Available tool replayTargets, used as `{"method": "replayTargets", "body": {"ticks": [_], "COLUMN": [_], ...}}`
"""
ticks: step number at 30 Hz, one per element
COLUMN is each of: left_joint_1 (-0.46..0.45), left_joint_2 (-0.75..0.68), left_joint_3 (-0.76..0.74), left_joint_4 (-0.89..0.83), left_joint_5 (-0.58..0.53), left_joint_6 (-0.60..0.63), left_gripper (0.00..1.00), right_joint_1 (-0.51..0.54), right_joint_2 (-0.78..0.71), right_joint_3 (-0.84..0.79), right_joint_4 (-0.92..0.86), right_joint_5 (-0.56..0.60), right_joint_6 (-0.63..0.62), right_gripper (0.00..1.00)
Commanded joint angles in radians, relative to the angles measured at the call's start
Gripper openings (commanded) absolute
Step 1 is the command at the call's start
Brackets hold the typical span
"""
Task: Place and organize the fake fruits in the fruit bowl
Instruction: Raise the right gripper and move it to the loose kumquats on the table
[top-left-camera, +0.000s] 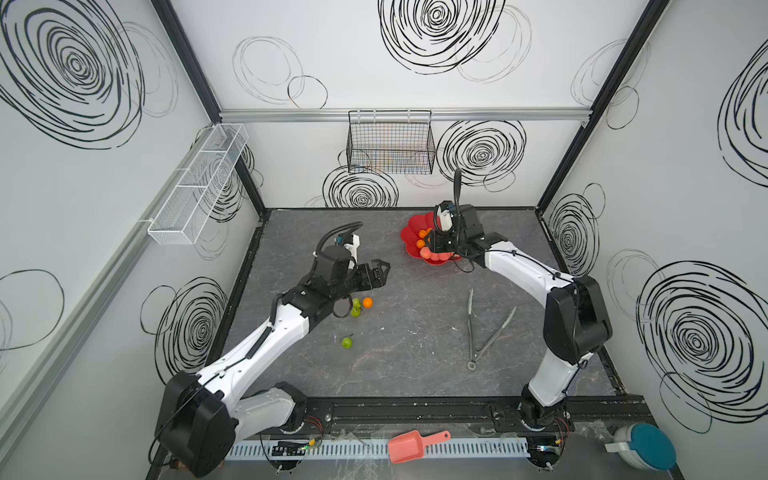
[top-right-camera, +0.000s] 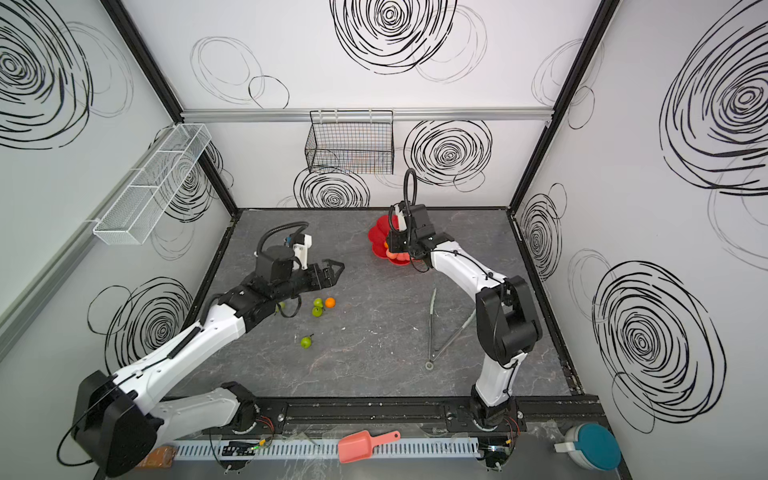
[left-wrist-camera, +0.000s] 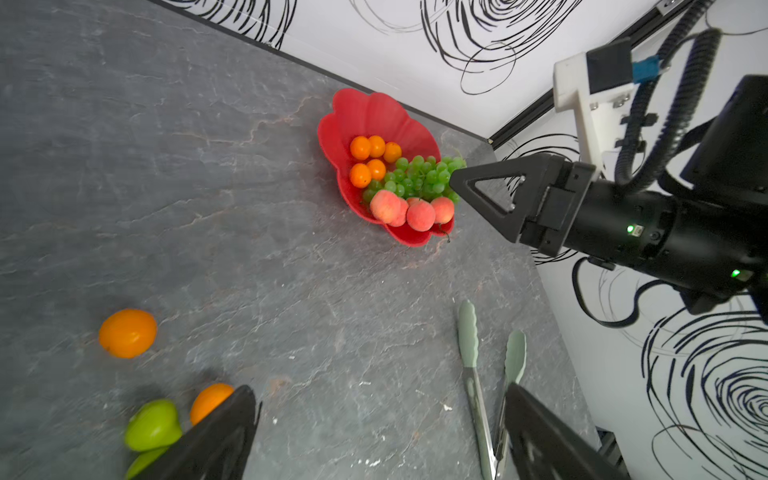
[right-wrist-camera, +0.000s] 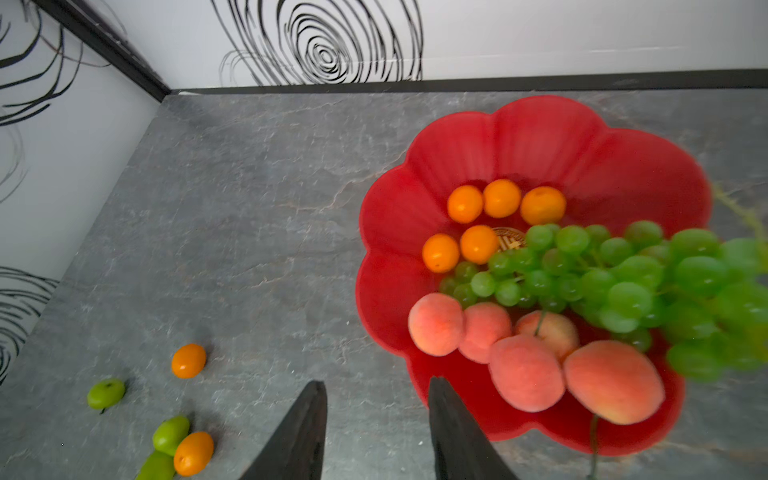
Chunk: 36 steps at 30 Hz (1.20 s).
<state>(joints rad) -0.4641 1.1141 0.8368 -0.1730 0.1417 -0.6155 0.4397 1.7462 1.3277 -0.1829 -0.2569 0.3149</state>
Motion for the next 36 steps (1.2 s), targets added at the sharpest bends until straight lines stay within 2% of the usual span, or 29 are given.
{"method": "replayTargets", "body": {"ticks": [1, 7, 10, 13, 18, 27, 36], "left_joint_1": [0.012, 0.026, 0.048, 0.102, 0.204, 0.360, 0.392], "left_joint_2": [-0.084, -0.216, -0.266, -0.309, -0.365, -0.375, -0.355], "left_joint_3": [-0.058, -0.212, -0.279, -0.321, -0.357, -0.362, -0.368], "left_joint_4": [-0.042, -0.063, -0.060, -0.068, -0.082, -0.098, -0.078], "left_joint_5": [-0.024, -0.007, 0.013, 0.046, 0.101, 0.186, 0.219], "left_joint_6": [0.027, -0.035, -0.065, -0.091, -0.097, -0.058, -0.052], "left_gripper": [0.96, 0.96, 0.96, 0.96, 0.96, 0.96, 0.96], "right_joint_1": [0.051, 0.182, 0.262, 0.338, 0.449, 0.499, 0.511], "right_joint_2": [-0.081, -0.128, -0.106, -0.063, 0.006, 0.149, 0.225], "right_joint_3": [-0.079, -0.230, -0.257, -0.244, -0.251, -0.176, -0.096], "right_joint_4": [0.098, 0.181, 0.186, 0.171, 0.267, 0.304, 0.296], "right_joint_5": [-0.012, 0.031, 0.088, 0.148, 0.250, 0.283, 0.267], "right_joint_6": [0.023, 0.078, 0.150, 0.230, 0.316, 0.374, 0.372], "right_gripper": [0.45, 0.45, 0.45, 0.46, 0.46, 0.47, 0.52]}}
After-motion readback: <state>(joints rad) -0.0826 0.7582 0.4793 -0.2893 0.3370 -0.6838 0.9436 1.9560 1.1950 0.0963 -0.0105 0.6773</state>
